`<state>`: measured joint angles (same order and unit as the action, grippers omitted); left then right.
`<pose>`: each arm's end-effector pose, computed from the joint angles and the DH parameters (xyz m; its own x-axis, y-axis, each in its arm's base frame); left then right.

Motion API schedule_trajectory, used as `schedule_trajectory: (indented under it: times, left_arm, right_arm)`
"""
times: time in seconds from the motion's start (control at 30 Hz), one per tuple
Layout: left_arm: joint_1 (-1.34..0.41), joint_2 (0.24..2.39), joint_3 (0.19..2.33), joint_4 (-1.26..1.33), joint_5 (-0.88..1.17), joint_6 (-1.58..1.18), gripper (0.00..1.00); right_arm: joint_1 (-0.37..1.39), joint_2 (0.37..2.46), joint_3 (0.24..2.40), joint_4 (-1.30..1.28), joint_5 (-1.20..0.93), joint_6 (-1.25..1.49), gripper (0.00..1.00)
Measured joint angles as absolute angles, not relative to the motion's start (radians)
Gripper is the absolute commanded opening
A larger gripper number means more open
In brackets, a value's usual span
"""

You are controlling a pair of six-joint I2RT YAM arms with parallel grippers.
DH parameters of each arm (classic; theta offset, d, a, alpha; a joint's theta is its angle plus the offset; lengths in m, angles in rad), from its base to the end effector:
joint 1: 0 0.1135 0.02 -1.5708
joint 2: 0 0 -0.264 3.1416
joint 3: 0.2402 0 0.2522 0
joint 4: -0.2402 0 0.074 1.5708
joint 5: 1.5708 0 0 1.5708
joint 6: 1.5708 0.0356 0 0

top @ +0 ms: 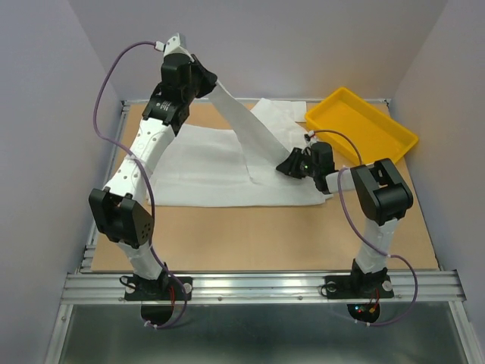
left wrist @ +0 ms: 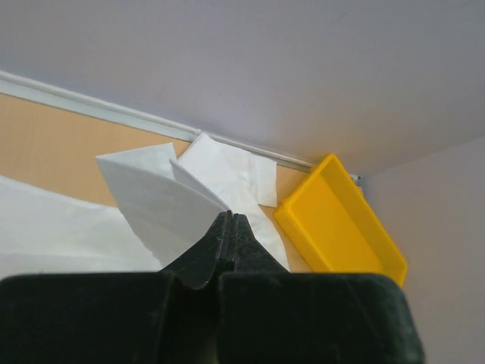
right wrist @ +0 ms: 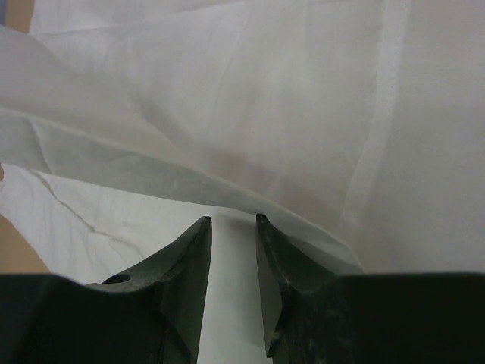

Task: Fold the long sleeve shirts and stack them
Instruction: Fold the shirt

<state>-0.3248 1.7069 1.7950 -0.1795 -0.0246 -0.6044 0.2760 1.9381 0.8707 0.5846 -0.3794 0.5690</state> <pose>0.3829 -0.1280 0.4464 -0.2393 -0.5189 -0.8207 0.1943 0.8026 -0.5640 0.3624 0.1163 0.1246 -0.6827 0.3268 -0.6535 -0.2385 0.7458 0.6221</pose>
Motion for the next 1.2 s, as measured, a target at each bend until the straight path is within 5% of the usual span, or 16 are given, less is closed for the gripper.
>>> schedule_trajectory:
  times: [0.23,0.77,1.2]
  left_arm:
    - [-0.324,1.676,1.774,-0.175,0.021,-0.598,0.0]
    - [-0.273,1.394,1.168,-0.15,0.017,-0.583,0.0]
    - [-0.207,1.229,0.82,-0.115,-0.111,-0.575,0.0]
  right_arm:
    - [0.271,1.938,0.871,0.585,-0.365,0.579,0.36]
    - [0.261,1.933,0.865,0.587,-0.337,0.623,0.36]
    - [0.26,1.704,0.701,0.586,-0.327,0.664,0.38]
